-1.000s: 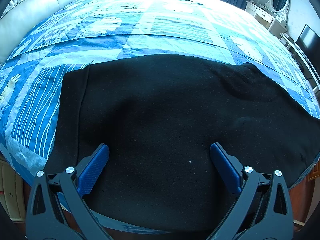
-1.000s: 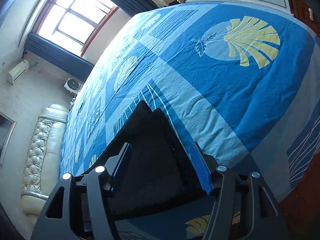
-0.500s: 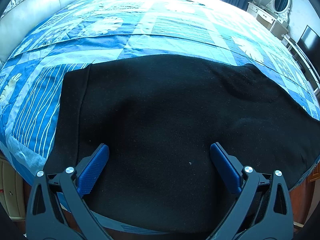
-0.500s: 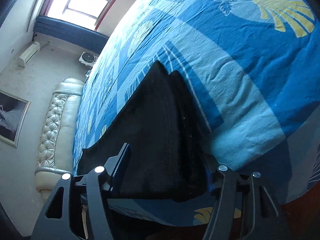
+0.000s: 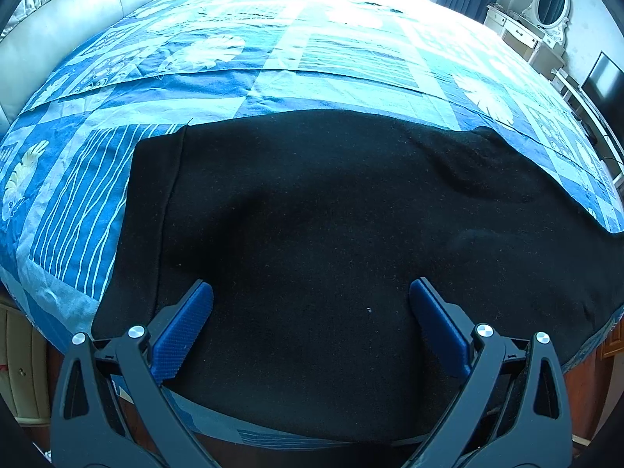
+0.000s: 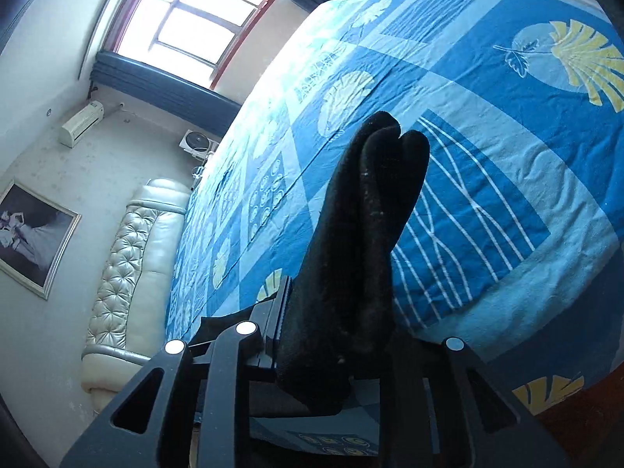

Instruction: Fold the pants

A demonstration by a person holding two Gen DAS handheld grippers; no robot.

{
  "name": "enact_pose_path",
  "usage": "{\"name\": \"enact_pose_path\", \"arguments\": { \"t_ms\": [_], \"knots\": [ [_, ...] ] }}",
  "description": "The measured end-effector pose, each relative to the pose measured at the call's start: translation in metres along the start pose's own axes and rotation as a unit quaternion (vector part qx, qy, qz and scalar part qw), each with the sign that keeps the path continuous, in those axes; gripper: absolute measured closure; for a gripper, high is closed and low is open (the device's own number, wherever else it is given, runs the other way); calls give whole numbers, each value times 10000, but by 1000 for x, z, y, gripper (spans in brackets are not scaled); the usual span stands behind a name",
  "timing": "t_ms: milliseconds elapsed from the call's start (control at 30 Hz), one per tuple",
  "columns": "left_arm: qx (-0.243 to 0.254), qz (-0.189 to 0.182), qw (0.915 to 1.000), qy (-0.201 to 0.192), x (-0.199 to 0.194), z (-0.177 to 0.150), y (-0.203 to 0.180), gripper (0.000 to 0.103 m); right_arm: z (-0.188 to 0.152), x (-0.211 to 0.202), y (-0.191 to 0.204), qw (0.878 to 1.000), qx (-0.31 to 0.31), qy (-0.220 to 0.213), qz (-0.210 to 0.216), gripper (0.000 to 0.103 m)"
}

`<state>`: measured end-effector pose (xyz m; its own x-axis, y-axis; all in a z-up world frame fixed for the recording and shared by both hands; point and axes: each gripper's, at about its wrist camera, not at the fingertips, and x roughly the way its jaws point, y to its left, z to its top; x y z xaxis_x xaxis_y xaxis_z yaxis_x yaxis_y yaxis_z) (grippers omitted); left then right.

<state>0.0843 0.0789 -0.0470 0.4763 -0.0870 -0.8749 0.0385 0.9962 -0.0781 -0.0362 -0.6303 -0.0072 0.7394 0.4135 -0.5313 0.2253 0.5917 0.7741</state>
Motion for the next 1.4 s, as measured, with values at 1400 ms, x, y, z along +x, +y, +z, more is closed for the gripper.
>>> {"name": "enact_pose_path", "arguments": {
  "t_ms": [1400],
  "knots": [
    [-306, -366, 9980, -423, -67, -25, 0, 2, -235, 229, 228, 9080, -3565, 1450, -1656, 68]
  ]
}}
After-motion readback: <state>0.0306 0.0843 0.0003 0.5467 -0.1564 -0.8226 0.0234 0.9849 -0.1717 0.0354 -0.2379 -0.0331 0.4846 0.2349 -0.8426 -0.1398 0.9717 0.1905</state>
